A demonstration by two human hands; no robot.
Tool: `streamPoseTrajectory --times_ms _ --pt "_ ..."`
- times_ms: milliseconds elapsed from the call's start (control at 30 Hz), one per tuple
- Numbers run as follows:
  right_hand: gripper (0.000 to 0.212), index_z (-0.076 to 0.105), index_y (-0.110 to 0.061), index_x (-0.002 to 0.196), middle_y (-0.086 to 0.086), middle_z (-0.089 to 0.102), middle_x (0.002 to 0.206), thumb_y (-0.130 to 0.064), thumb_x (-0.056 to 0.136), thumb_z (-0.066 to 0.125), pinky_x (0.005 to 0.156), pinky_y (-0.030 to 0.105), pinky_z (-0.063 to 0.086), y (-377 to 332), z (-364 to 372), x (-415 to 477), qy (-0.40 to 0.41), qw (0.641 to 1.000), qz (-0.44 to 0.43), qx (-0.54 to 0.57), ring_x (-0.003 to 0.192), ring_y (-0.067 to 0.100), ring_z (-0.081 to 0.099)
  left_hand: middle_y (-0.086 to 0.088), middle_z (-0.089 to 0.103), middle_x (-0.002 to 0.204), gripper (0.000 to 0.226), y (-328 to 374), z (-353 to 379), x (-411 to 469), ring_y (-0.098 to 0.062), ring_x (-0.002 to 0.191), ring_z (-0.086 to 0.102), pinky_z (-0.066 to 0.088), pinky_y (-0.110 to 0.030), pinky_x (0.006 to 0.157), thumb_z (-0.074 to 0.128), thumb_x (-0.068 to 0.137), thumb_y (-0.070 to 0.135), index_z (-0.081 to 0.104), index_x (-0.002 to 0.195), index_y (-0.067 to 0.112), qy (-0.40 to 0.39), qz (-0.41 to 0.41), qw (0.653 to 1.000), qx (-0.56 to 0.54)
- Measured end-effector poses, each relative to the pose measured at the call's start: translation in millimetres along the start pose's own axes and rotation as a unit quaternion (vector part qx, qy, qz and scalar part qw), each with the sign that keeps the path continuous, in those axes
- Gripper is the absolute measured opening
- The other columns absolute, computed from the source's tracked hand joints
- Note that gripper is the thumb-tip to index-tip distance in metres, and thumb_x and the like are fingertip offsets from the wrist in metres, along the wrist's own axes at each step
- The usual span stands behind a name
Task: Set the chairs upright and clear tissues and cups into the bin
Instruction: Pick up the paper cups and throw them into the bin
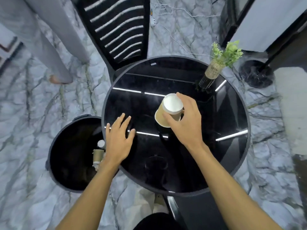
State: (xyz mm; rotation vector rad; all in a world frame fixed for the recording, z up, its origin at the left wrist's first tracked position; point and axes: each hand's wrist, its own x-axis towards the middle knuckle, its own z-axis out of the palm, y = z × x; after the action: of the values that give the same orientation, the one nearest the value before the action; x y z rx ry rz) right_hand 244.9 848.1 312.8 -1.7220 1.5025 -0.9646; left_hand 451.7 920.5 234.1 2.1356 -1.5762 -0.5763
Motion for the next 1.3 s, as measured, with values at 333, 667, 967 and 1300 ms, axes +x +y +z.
streamPoseTrajectory --times_ms 333,667,967,1300 --pt "0.064 0.050 -0.025 0.135 -0.013 0.048 0.133 -0.036 0.079 0.077 0.096 0.011 0.038 -62.2 74.3 -66.5 -0.159 0.983 -0.080 0.040 0.118 -0.005 0.043 0.003 0.036 0.156 0.046 -76.3 -60.0 -108.3 -0.015 0.145 0.030 0.009 -0.047 0.121 0.051 0.098 0.034 0.048 0.143 0.024 0.086 -0.124 0.989 0.003" --pt "0.063 0.050 -0.020 0.135 -0.013 0.046 0.129 -0.034 0.080 0.077 0.096 0.008 0.036 -113.0 179.8 -102.5 -0.269 0.952 -0.140 0.042 0.119 0.001 0.043 0.000 0.038 0.155 0.055 -158.2 -107.6 -167.0 -0.020 0.142 0.034 0.016 -0.043 0.118 0.041 0.092 0.042 0.050 0.142 0.020 0.145 -0.238 0.960 -0.016" --pt "0.068 0.046 -0.019 0.138 -0.003 0.045 0.141 -0.031 0.079 0.079 0.102 0.006 0.030 -82.8 292.8 -99.4 -0.328 0.937 -0.117 -0.016 0.128 0.002 0.039 0.003 0.038 0.155 0.053 -240.1 -83.7 -157.3 -0.019 0.141 0.035 0.028 -0.046 0.117 0.043 0.095 0.042 0.047 0.144 0.023 0.111 -0.294 0.947 -0.065" --pt "0.071 0.042 -0.014 0.145 0.004 0.029 0.156 -0.024 0.083 0.076 0.109 0.018 0.024 -9.6 354.5 -114.0 -0.411 0.893 -0.052 -0.176 0.143 0.016 0.031 -0.002 0.039 0.154 0.047 -302.2 -36.1 -153.4 -0.021 0.141 0.035 0.026 -0.044 0.117 0.052 0.099 0.030 0.046 0.144 0.019 0.030 -0.347 0.934 -0.082"
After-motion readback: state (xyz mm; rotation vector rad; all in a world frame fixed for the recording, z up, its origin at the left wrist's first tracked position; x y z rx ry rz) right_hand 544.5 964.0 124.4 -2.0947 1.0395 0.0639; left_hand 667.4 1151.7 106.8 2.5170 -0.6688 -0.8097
